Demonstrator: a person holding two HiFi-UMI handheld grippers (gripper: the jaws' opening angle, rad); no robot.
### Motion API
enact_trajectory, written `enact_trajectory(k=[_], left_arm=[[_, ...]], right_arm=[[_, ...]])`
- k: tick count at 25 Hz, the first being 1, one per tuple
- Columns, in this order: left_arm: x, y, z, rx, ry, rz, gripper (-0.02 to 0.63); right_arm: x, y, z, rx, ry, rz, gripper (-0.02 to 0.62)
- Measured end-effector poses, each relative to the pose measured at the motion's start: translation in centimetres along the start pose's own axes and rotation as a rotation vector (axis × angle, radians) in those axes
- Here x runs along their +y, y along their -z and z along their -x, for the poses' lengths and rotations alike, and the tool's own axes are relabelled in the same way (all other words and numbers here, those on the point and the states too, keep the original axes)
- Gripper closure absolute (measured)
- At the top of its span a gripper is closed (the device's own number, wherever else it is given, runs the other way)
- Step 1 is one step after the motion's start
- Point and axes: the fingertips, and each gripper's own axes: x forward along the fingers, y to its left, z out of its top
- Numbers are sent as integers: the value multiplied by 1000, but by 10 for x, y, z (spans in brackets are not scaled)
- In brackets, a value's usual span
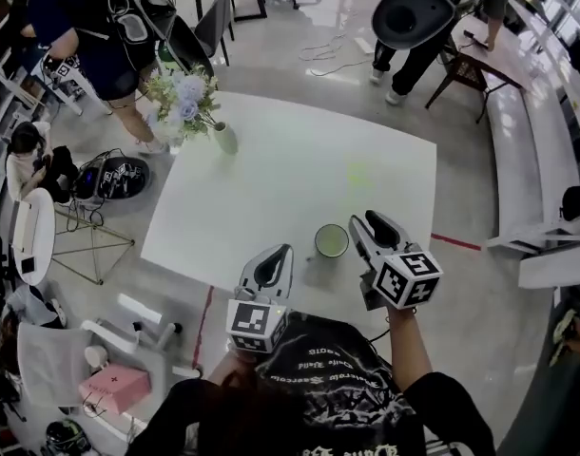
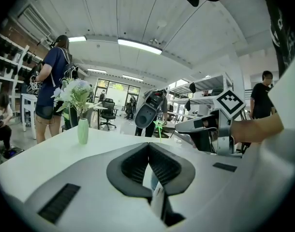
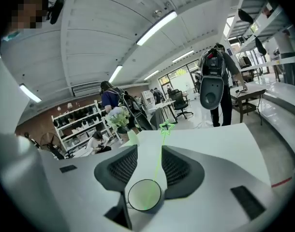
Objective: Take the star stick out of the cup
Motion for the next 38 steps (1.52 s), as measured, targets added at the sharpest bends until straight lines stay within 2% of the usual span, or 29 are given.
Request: enact_trajectory(k=[4,8,16,18,20,24,31,38], left_arm=[[2,-1,3,-5,-29,3,588],[17,-4,13,-10,-72,6,588],[31,5,32,-9,-143,11,588],[35,9,37,-8,-153,15,588],[38,13,39,-5,-161,19,588],[44,15,42,-4,-172,23,588],[40,15,43,-1,-158,19,588],[39,16,41,-1,-153,30,586]], right_arm=[[-13,-7,-21,24,-24,-53,422],[-16,-9,-45,60,-25,-51,419],[-22,17,-78,170,-48,-36,419],[-19,25,-81,191,-53,-23,437],[-18,30,-84,201,-53,-15,482],[-19,29,-85,202,-41,-23,546],[-15,22,-80,168,-44,-68,568],[-6,16,-78,143,-60,-59,578]])
